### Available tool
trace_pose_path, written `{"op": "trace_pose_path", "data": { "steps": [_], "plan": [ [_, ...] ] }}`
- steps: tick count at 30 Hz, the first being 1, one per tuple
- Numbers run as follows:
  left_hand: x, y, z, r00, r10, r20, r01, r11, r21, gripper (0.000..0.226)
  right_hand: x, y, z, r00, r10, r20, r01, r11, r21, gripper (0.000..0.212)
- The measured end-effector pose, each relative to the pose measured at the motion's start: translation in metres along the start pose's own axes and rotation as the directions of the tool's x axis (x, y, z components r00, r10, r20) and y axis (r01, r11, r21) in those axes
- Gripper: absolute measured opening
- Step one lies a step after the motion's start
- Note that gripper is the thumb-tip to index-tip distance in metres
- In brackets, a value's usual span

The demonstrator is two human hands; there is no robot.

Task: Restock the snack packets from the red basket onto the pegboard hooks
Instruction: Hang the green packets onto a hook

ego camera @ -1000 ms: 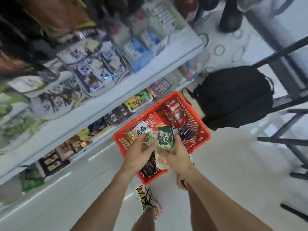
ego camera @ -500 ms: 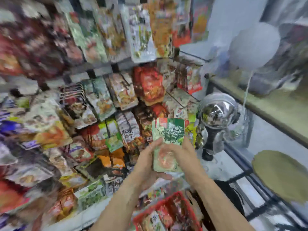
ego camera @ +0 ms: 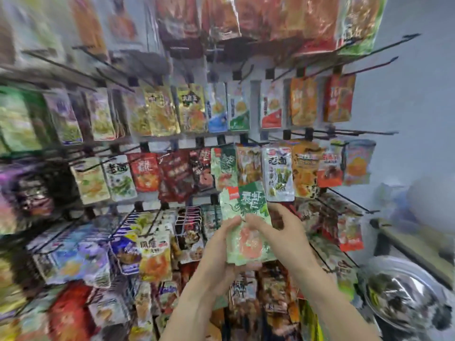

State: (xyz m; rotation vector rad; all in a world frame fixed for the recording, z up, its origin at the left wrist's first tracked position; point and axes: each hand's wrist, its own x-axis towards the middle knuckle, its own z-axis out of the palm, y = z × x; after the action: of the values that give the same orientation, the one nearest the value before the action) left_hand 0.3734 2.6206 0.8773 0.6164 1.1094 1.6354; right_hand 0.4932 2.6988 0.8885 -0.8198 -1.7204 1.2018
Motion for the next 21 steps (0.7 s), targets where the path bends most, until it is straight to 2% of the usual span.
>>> {"op": "trace_pose_path", "data": {
  "steps": [2,4,7,13,17,21],
  "plan": [
    [0.005,0.012,-0.006,0.999,0.052,-0.007,-0.052,0.998,0.046,0.045,0.010,0.000,0.008,0.994,-0.043,-0.097,0.051,0.995,0.083,0.037],
    [0.011,0.022,-0.012,0.996,0.087,0.007,-0.087,0.991,0.098,0.042,0.023,0.000,0.017,0.983,-0.068,-0.173,0.086,0.992,0.095,0.035],
    [0.023,0.034,-0.021,0.996,0.091,0.010,-0.092,0.986,0.140,0.039,0.040,0.004,0.032,0.976,-0.076,-0.203,0.100,0.989,0.109,0.034],
    [0.050,0.051,-0.042,1.000,0.019,-0.002,-0.019,1.000,-0.013,0.036,0.068,0.003,0.052,0.975,-0.060,-0.215,0.111,0.966,0.234,0.050],
    [0.061,0.056,-0.059,0.993,0.035,-0.108,-0.040,0.998,-0.042,0.052,0.084,-0.002,0.064,0.967,-0.155,-0.203,0.188,0.970,0.152,0.039],
    [0.061,0.066,-0.073,0.983,0.111,-0.147,-0.119,0.992,-0.046,0.036,0.100,-0.012,0.070,0.949,-0.251,-0.192,0.267,0.962,0.061,0.039]
  ]
}}
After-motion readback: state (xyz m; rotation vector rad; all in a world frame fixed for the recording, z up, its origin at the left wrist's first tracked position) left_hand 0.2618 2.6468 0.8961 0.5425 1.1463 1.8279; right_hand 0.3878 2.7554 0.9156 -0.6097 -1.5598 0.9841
